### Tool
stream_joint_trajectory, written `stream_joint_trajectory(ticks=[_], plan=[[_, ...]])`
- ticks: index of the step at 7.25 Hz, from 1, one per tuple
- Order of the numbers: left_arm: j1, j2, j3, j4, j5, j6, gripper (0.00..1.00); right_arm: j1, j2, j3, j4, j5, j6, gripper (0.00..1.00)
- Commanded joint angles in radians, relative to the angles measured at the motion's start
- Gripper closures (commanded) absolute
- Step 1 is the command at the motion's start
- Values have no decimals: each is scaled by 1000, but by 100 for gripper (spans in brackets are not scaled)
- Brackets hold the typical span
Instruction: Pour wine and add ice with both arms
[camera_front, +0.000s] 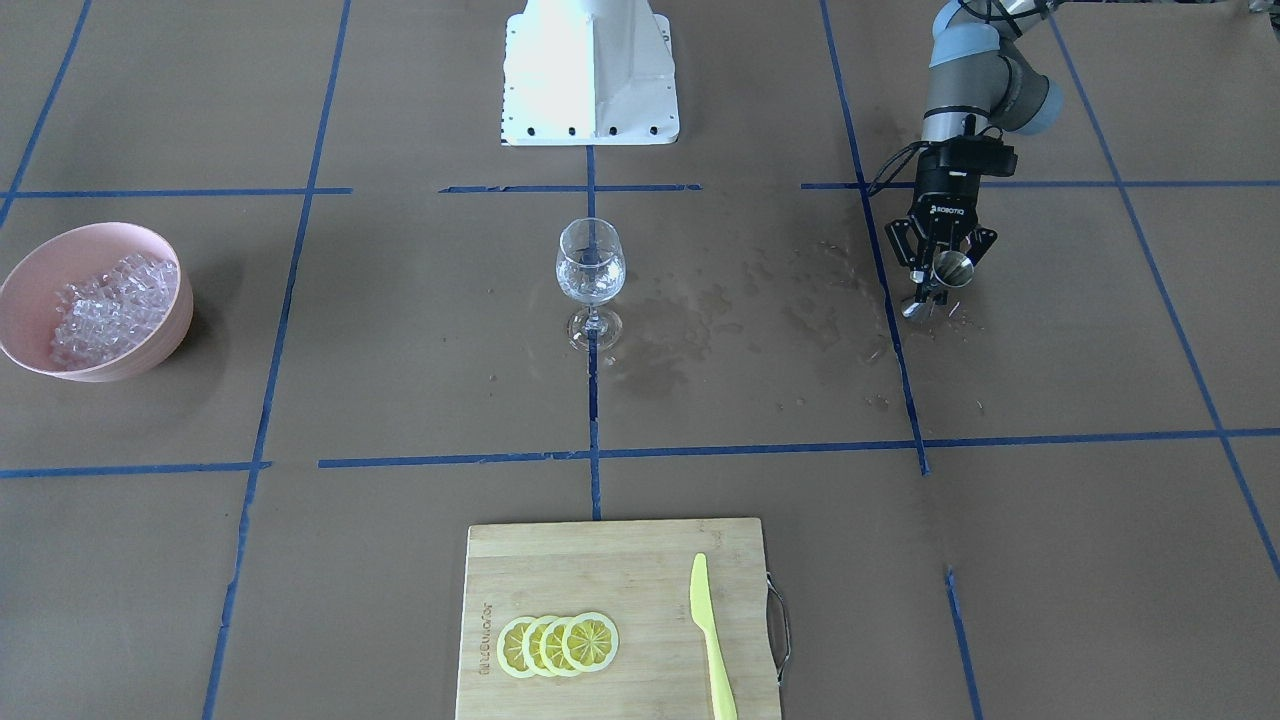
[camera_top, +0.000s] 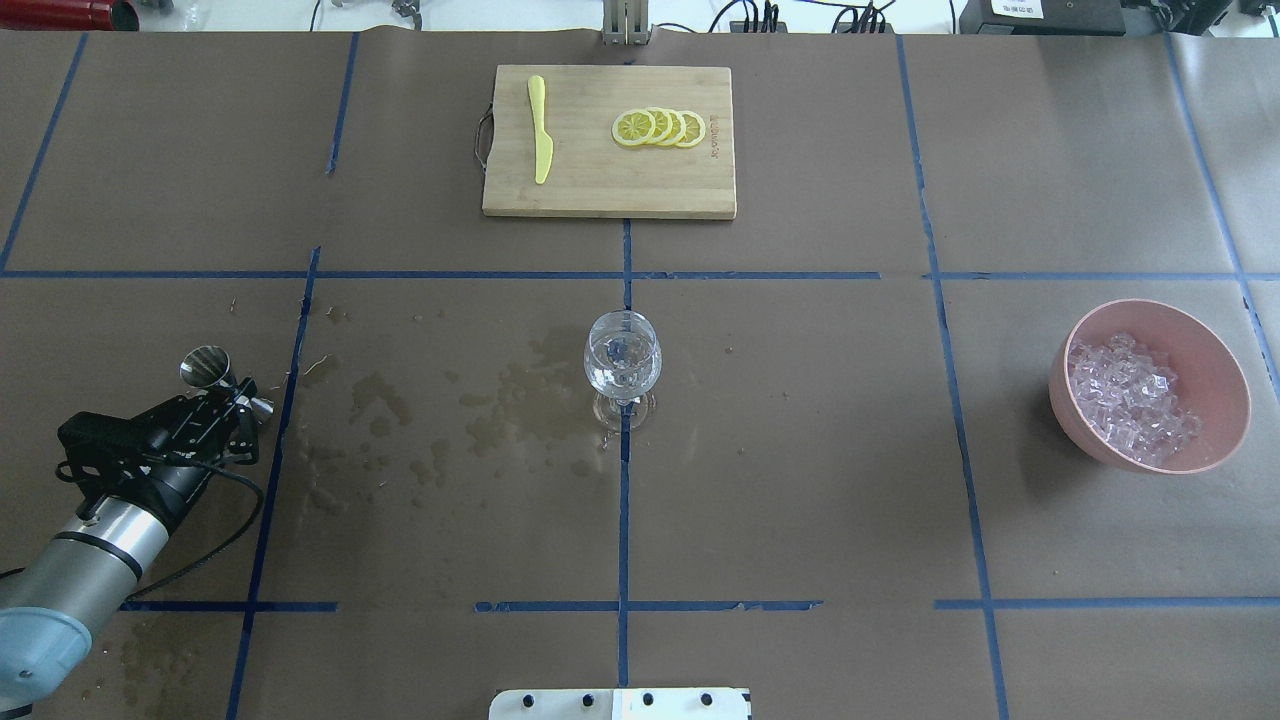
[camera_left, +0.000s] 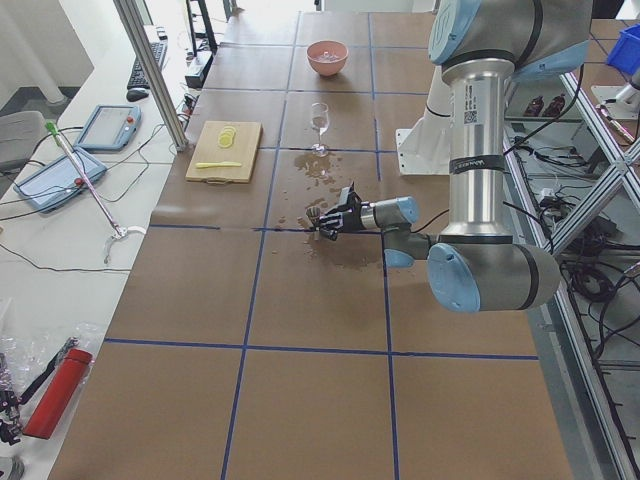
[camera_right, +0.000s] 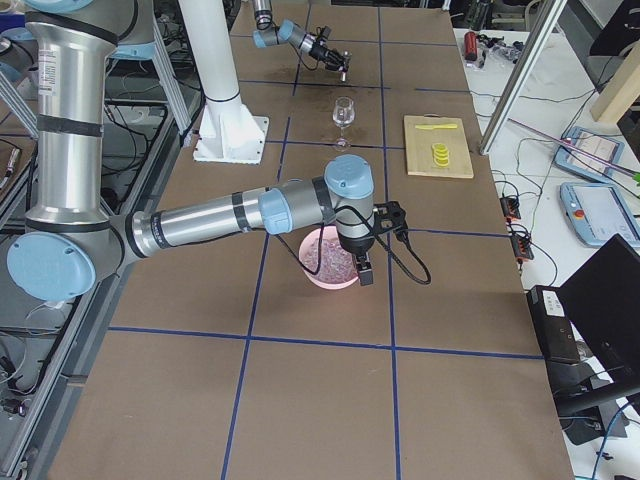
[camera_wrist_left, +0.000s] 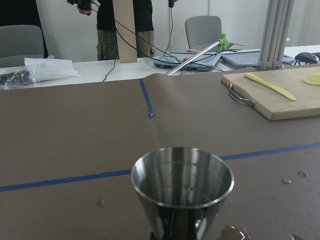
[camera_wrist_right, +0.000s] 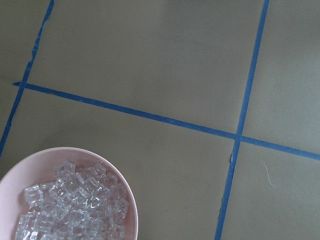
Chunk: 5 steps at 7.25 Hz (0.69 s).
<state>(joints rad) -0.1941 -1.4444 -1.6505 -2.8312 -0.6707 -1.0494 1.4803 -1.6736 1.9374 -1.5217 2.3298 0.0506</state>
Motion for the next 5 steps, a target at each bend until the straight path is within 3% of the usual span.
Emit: stream_joint_trajectory(ticks=[1, 5], plan=[[10, -2, 6, -1, 0, -4, 100, 0, 0, 0, 0, 0, 0, 0], [22, -2, 21, -14, 10, -18, 98, 0, 2, 2, 0, 0, 0, 0]])
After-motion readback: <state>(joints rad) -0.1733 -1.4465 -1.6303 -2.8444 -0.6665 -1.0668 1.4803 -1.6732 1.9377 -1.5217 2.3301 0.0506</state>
